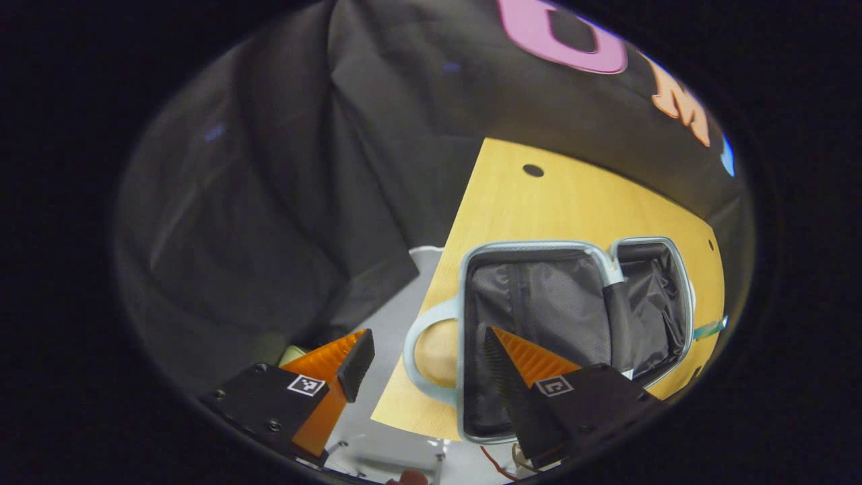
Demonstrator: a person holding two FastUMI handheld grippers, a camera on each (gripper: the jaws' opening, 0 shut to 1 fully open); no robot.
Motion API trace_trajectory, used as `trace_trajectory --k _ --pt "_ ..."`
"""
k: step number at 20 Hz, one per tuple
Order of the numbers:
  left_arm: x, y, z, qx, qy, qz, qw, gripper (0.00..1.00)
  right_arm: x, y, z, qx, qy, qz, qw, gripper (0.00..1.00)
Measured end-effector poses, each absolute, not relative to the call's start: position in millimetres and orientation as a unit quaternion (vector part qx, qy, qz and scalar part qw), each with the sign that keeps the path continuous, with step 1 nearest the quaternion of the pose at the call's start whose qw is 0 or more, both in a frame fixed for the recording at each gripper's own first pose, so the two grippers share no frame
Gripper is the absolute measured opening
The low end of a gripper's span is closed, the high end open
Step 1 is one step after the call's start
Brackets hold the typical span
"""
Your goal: First open the suitcase, pack the skin care products into it, and then close the suitcase.
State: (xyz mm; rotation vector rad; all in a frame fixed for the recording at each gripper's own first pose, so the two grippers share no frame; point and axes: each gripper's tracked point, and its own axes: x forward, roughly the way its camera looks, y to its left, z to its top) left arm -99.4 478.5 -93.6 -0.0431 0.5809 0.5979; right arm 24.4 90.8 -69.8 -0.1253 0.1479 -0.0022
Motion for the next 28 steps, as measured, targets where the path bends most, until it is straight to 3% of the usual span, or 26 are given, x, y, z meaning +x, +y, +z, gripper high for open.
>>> trace_trajectory --k 2,5,19,22,28 --pt "-93.1 448.7 -67.5 0.026 0.246 0.291 0.924 0.95 20.9 79.1 -71.5 -0.064 0.076 -0.001 0.995 0.98" --pt "-70.0 368.4 -45.5 0.031 0.206 0.244 0.947 0.95 18.2 60.2 -77.7 -0.066 0.086 0.005 0.994 0.97" --pt "61.0 0.1 -129.1 -0.029 0.153 -0.033 0.987 0.96 62.1 10.0 -157.8 -0.051 0.172 0.123 0.976 0.98" --pt "78.6 -48.3 -147.3 -0.038 0.131 -0.069 0.988 0.96 70.7 1.9 -184.4 -0.044 0.189 0.136 0.972 0.97" --pt "110.4 -82.8 -205.0 -0.025 0.144 -0.078 0.986 0.96 74.5 -7.8 -232.9 -0.04 0.218 0.134 0.966 0.98"
